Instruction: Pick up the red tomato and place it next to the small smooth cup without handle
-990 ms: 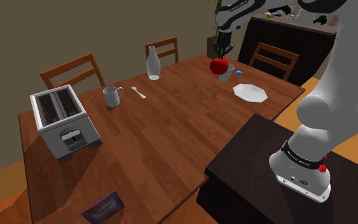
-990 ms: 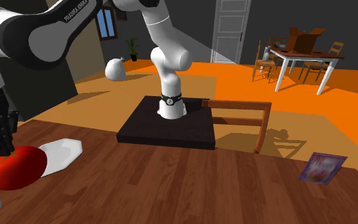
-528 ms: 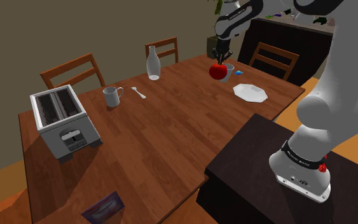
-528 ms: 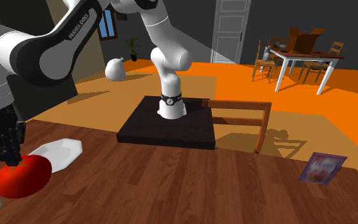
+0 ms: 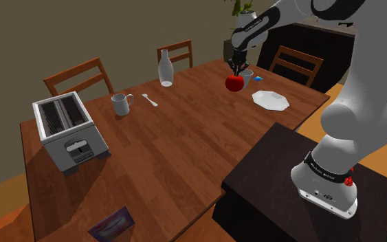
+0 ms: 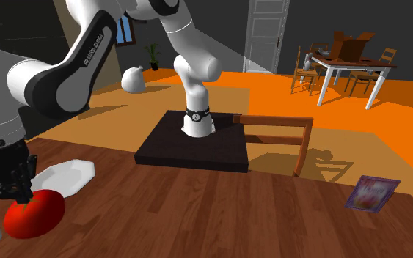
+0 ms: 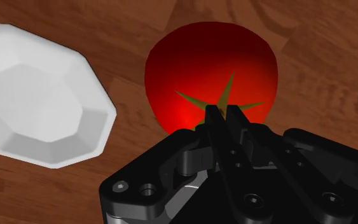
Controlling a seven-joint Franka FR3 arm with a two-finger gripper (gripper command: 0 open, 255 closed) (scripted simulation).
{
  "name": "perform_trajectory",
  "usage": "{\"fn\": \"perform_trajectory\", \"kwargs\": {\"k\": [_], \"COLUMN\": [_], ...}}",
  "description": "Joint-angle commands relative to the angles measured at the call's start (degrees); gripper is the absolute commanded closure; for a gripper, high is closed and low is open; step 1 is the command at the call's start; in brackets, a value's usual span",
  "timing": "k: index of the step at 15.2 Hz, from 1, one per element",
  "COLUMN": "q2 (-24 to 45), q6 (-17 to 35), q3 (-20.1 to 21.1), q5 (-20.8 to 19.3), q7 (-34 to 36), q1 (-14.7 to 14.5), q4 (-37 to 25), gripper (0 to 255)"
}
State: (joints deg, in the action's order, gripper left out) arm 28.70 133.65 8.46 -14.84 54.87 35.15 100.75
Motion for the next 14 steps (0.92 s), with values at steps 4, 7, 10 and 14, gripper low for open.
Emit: {"fn": "perform_trajectory", "kwargs": {"k": [4,7,10,14], "q2": [2.28,3.76,5.08,5.09], "q6": [2.81,4.41,5.77,5.77], "q3": [-0.46,-0.78,-1.06,-1.07], "q5": [-0.8,-1.28,-1.69,-1.69], "q7": [0.85,1.33,1.73,1.74], "q1": [-0.32,-0.51,-0.69,-0.69], "q4": [0.56,0.71,0.76,0.74], "gripper": [255,255,255,255]}}
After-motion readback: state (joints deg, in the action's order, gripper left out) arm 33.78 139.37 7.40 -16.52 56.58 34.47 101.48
